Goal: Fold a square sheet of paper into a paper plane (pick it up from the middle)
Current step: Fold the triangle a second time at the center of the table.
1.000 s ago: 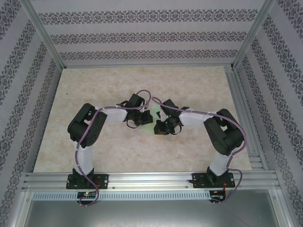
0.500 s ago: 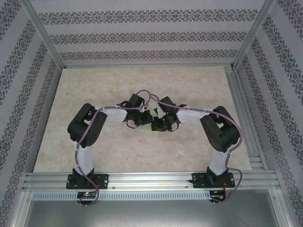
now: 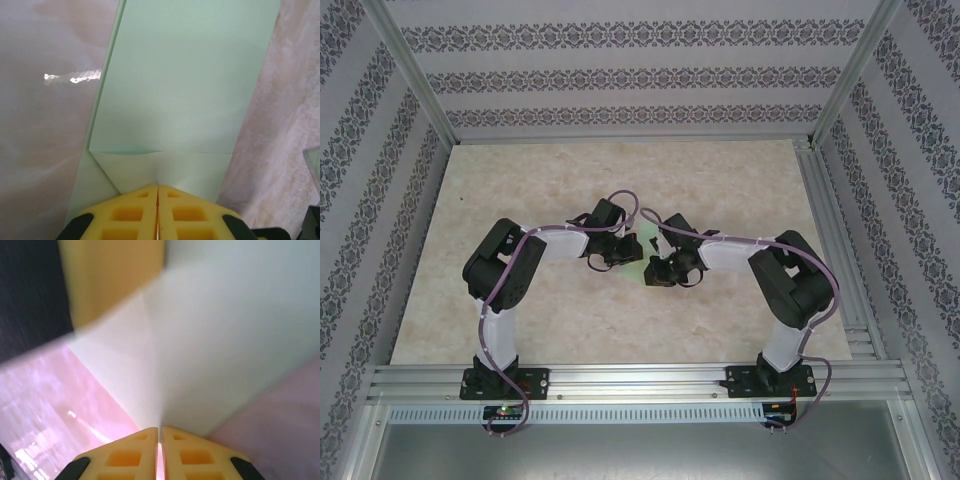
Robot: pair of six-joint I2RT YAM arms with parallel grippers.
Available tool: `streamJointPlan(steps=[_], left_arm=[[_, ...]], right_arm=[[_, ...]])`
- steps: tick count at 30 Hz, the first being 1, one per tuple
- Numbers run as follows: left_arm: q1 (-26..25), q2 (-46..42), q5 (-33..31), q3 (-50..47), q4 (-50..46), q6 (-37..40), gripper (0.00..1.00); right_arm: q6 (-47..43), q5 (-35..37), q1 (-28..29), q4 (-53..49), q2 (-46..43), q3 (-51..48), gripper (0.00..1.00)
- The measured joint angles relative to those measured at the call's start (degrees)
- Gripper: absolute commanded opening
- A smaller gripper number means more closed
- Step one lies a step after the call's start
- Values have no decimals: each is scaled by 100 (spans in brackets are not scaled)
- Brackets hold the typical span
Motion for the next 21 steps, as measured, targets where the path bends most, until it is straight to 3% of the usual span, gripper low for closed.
streamJointPlan(steps=[8, 12, 16, 21], left_arm=[[0, -2, 37, 0, 7, 0, 13], [2, -46, 63, 0, 13, -37, 22], [11, -160, 61, 0, 50, -144, 36], [11, -564, -52, -153, 94, -310, 41]], right_arm=[[-4, 98, -133, -636, -675, -15, 18], [11, 247, -605, -503, -960, 269, 19], [-4, 358, -835, -396, -702, 695, 20], [-11, 319, -826, -286, -114, 1049, 21]])
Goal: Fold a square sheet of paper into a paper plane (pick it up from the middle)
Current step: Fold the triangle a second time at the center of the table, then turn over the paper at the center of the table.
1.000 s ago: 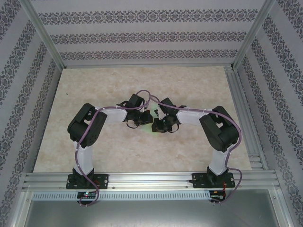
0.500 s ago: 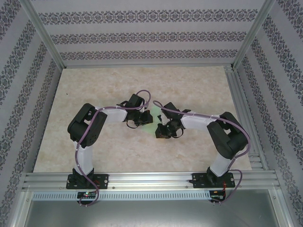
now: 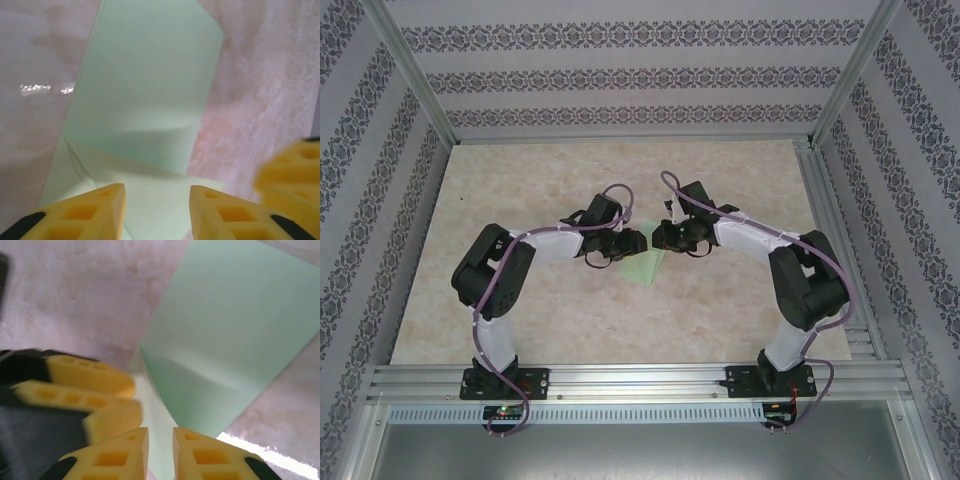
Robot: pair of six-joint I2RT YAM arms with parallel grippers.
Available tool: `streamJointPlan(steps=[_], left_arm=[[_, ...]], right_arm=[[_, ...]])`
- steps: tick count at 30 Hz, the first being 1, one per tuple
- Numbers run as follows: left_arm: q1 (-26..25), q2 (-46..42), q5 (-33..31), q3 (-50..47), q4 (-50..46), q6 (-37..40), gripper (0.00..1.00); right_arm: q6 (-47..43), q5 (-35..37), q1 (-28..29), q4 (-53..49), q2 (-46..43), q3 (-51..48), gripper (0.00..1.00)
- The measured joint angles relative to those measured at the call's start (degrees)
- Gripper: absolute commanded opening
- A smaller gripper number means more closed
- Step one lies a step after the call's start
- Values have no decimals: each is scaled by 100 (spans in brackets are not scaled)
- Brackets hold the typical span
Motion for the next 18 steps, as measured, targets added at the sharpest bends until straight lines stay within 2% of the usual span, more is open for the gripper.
streamJointPlan(steps=[7, 14, 18], left_arm=[[0, -251, -205, -225, -7, -72, 41], [0, -186, -260, -245, -52, -98, 41], [0, -109, -256, -245, -70, -136, 41]], right_arm=[[-15, -144, 11, 20, 348, 76, 21], [-146, -120, 11, -39, 361, 131, 30], [-199, -249, 11, -44, 492, 151, 26]])
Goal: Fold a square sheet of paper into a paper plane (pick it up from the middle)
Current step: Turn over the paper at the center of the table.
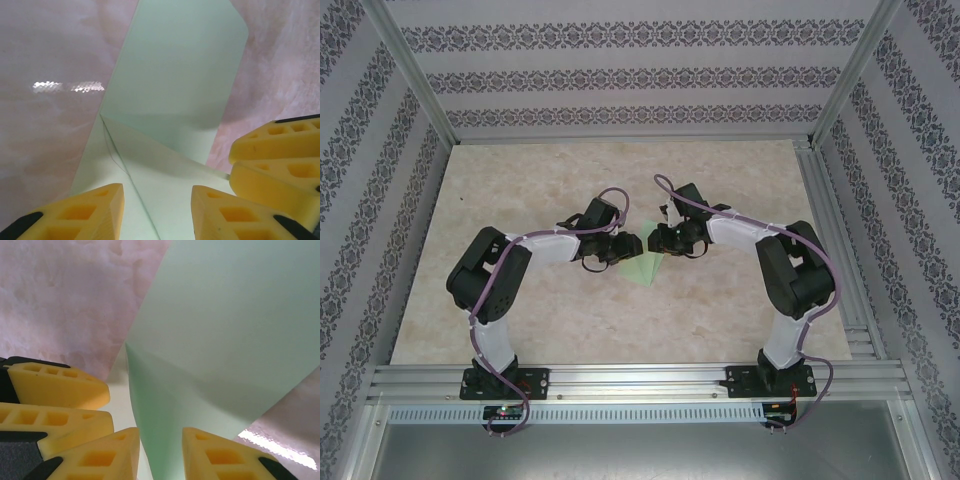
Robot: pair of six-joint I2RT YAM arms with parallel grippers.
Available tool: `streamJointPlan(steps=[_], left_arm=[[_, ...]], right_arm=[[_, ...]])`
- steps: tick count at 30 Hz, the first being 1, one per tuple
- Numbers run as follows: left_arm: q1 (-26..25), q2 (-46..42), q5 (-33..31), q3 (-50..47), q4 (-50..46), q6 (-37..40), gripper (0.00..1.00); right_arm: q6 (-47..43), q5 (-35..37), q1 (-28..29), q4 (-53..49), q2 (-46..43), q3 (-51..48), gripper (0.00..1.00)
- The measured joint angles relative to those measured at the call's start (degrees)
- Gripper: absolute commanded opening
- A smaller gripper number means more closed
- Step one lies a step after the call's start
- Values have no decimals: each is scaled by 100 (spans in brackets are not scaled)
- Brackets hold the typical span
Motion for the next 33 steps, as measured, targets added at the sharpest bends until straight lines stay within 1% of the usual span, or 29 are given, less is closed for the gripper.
streamJointPlan(steps=[1, 5, 8, 14, 19, 21, 28, 33], left_arm=[[0, 11, 0, 0, -2, -2, 41], [0, 15, 4, 2, -17, -24, 43], [0, 15, 31, 2, -15, -42, 46], [0, 162, 247, 13, 37, -70, 49], [0, 236, 450, 24, 146, -103, 49], [0, 284, 516, 44, 179, -109, 48], [0, 442, 658, 166, 273, -68, 34], [0, 509, 682, 208, 330, -39, 28]], right_arm=[[-7, -52, 0, 0, 42, 0, 25], [-50, -205, -4, 20, 164, -4, 13], [13, -332, -46, 249, 166, -101, 11], [339, -671, -293, 970, 166, -643, 9], [634, -881, -431, 1464, 166, -927, 9], [686, -927, -439, 1565, 166, -966, 10], [791, -977, -442, 1775, 166, -1029, 10], [811, -975, -457, 1803, 166, -1032, 10]])
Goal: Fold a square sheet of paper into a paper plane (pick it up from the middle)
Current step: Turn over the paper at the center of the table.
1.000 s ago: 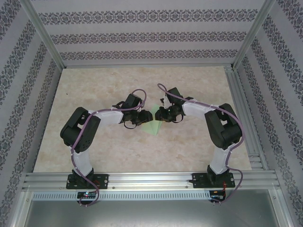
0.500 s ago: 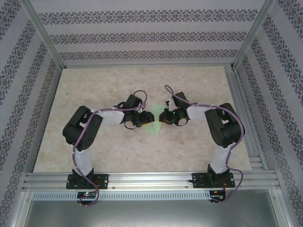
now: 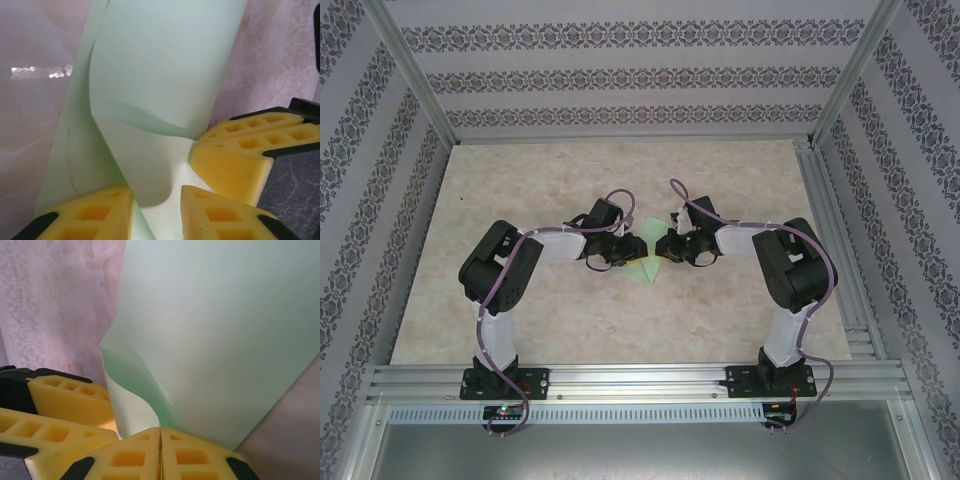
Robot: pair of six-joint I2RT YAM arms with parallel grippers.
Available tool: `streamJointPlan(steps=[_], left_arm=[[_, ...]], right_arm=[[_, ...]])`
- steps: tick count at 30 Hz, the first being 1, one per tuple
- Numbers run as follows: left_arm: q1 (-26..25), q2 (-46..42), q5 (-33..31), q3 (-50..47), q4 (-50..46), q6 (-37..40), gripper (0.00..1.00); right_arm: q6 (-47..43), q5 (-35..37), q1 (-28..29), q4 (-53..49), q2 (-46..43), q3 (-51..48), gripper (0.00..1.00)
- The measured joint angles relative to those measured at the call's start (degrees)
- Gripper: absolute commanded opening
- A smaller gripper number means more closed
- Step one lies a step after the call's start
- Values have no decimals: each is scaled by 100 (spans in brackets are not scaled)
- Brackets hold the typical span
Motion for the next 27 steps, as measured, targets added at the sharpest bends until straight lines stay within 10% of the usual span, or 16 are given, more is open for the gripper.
streamJointPlan(steps=[15, 27], left_arm=[[0, 68, 15, -2, 199, 15, 32], [0, 68, -33, -46, 391, -59, 6]], right_arm=[[20, 2, -11, 50, -33, -66, 11], [24, 26, -44, 31, -133, -111, 24]])
